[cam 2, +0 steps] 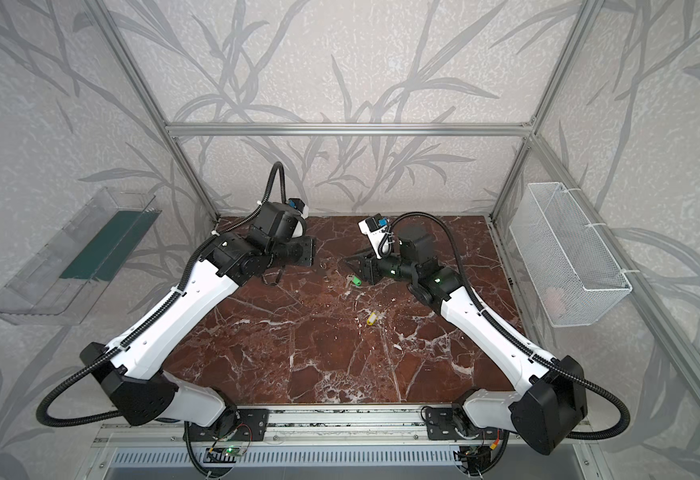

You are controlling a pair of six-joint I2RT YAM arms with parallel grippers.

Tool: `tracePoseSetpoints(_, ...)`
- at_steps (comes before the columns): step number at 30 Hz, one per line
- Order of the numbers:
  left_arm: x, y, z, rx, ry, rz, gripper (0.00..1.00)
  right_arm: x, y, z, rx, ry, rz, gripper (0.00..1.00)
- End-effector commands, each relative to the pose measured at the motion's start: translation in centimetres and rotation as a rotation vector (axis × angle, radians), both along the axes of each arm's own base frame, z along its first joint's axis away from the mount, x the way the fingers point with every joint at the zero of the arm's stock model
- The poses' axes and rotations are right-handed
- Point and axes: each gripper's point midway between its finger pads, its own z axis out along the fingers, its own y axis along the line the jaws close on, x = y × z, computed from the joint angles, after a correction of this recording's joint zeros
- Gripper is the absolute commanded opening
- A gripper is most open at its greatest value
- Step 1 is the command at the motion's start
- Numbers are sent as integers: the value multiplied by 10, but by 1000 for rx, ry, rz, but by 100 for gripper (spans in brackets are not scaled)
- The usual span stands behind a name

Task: Put the keys on the keyring
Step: 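Hold the plate raised with the left gripper while the right gripper approaches, then move the right gripper down over the yellow-tagged key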

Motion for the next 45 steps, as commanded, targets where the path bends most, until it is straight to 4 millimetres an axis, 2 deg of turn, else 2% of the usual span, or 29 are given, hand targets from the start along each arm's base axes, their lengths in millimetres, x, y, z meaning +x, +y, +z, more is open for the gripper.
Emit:
tracePoseSetpoints(1, -7, 8, 2, 56, 28, 0, 0, -1, 1, 5, -7, -2, -6, 42)
tracePoseSetpoints(10, -11, 10, -1, 87, 51, -21, 0, -3, -1, -3, -22, 11, -11, 42)
tracePoseSetpoints(14, -16, 1, -3, 77, 64, -90, 0, -2, -2, -8, -37, 18, -19, 42)
tracePoseSetpoints(17, -21, -8, -5, 59, 77, -152, 0, -2, -4, -15, -57, 27, -29, 42)
tracePoseSetpoints(23, -20, -5, -13, 93, 104, -146, 0, 1, -13, -37, -112, 64, -80, 42)
tracePoseSetpoints(29, -20, -12, -20, 80, 102, -183, 0, 6, -29, -74, -195, 116, -168, 44)
tracePoseSetpoints(34, -15, -5, -29, 87, 64, -136, 0, 7, -44, -119, -278, 188, -240, 46)
tracePoseSetpoints(42, -17, 9, -30, 118, 31, -90, 0, -7, -60, -183, -365, 344, -290, 46)
tracePoseSetpoints(45, -18, 7, -32, 112, 38, -106, 0, -12, -68, -204, -402, 380, -312, 45)
